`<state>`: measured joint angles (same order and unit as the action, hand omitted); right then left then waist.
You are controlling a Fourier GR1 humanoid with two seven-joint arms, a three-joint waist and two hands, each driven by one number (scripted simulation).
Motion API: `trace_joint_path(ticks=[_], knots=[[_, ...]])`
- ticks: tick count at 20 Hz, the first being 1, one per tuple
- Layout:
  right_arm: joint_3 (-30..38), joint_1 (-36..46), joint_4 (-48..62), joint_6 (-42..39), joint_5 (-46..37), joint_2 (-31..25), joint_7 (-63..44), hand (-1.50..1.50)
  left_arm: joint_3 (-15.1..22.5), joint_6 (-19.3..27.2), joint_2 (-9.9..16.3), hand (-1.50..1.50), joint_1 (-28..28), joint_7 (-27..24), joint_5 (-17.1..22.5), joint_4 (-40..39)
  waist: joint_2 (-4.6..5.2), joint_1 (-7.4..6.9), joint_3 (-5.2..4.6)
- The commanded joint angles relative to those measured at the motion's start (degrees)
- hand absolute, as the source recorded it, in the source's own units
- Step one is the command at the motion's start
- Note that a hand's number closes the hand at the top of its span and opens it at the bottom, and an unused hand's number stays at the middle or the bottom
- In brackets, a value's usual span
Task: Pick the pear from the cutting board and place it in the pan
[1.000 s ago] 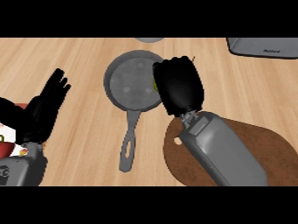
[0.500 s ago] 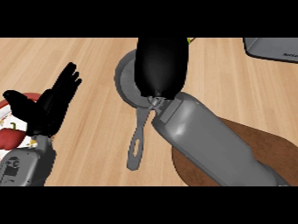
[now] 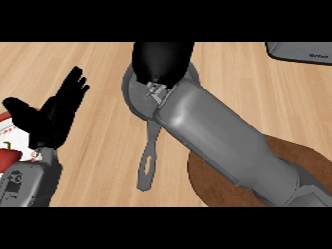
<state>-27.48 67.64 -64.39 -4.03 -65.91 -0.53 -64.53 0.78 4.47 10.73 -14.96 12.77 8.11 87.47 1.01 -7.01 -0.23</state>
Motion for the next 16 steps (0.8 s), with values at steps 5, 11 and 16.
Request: trace_joint_path(ticks=[5, 11, 16], knots=[[-1.8, 1.9, 13.0, 17.0, 5.7, 0.5, -3.3, 1.50, 0.1, 1.3, -0.7, 0.00, 0.8, 1.1, -0.6, 1.4, -0.05, 1.70, 0.14], [-1.9, -1.8, 23.4, 29.3, 10.6, 0.5, 7.9, 1.50, -0.3, 1.2, -0.9, 0.00, 0.9, -0.5, -1.0, -0.1, 0.38, 2.08, 0.18], [-6.5, -3.0, 30.1, 33.3, 15.2, 0.5, 8.1, 1.50, -0.6, 0.4, -1.1, 0.00, 1.2, -1.4, -0.5, -0.2, 0.31, 1.86, 0.16]])
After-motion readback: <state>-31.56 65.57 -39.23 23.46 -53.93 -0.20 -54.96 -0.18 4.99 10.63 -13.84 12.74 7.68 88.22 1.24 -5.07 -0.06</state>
